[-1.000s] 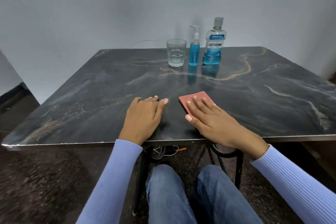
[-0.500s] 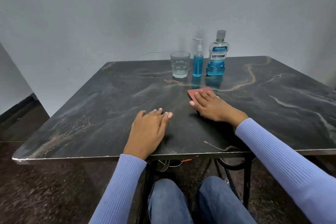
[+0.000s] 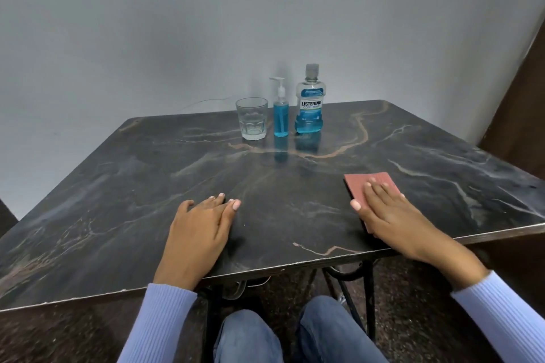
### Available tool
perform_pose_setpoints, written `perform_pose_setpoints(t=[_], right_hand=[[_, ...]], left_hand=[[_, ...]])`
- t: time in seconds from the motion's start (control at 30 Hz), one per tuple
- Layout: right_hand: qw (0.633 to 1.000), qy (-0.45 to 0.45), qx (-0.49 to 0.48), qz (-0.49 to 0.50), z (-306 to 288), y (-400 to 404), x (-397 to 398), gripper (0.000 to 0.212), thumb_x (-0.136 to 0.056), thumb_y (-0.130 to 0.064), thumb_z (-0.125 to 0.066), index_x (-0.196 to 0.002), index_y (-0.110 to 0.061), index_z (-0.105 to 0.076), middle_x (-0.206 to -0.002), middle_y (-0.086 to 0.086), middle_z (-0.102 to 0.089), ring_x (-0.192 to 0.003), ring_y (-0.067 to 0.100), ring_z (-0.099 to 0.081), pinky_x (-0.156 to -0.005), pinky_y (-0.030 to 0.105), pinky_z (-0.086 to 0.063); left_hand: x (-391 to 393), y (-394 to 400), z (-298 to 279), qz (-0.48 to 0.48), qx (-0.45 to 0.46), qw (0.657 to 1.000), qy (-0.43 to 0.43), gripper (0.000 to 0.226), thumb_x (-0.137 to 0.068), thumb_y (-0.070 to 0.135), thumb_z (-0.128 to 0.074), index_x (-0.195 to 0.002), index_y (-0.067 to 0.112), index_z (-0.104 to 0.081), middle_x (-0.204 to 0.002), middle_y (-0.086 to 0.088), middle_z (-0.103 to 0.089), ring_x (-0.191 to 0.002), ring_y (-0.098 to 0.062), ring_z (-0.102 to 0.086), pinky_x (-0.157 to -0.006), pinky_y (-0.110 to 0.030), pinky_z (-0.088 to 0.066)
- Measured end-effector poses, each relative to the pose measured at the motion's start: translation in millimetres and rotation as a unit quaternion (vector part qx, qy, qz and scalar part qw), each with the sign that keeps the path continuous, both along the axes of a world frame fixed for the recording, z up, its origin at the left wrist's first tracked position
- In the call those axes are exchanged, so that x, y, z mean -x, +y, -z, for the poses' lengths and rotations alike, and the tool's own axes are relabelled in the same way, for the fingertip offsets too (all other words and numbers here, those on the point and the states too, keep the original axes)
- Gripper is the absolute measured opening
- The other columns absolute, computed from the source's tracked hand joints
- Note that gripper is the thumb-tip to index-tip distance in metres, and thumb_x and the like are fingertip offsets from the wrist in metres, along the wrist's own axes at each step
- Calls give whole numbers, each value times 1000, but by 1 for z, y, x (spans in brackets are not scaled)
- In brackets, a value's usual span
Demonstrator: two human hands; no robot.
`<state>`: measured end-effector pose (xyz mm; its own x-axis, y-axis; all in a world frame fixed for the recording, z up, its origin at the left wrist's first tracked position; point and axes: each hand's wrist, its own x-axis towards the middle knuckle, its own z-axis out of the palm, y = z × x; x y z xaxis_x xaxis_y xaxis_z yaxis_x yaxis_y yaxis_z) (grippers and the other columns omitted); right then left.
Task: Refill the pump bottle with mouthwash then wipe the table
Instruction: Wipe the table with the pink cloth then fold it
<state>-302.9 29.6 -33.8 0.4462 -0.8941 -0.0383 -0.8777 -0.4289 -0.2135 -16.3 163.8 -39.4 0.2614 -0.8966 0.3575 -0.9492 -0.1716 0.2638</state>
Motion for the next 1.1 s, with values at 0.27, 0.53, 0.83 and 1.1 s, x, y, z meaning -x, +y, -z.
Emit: perform_pose_setpoints(t=[0.27, 0.53, 0.83, 1.1], right_hand=[[982, -34, -30, -181, -6, 63, -45, 66, -95, -54, -18, -150, -20, -3, -158, -2, 9, -143, 9, 15, -114, 25, 13], [910, -3, -62, -409, -23, 59, -124, 52, -103, -30, -26, -149, -10, -14, -159, 8, -3, -146, 17, 4, -119, 31, 4], [945, 66, -38, -317, -25, -13, -204, 50, -102, -29, -25, -149, -14, -16, -159, 8, -6, -146, 24, -7, -117, 44, -12], [983, 58, -12, -175, -35, -94, -158, 42, -101, -31, -32, -136, -9, -40, -151, 13, -31, -133, 31, -38, -109, 45, -31]], left_hand=[[-1, 1, 2, 12, 19, 1000, 13, 65, -89, 51, -15, -124, 21, -62, -134, 1, -58, -130, -12, -47, -110, -37, -23], [-1, 0, -1, 10, 45, 998, 42, 56, -98, 49, -18, -123, 21, -60, -131, 4, -61, -124, -10, -52, -107, -38, -28], [-3, 2, -4, 4, 80, 995, 67, 45, -98, 44, -24, -109, 26, -64, -114, 9, -67, -113, -10, -56, -94, -33, -33], [-2, 0, -9, 8, 66, 995, 71, 55, -96, 50, -23, -110, 22, -67, -121, 6, -65, -124, -8, -50, -96, -27, -26]])
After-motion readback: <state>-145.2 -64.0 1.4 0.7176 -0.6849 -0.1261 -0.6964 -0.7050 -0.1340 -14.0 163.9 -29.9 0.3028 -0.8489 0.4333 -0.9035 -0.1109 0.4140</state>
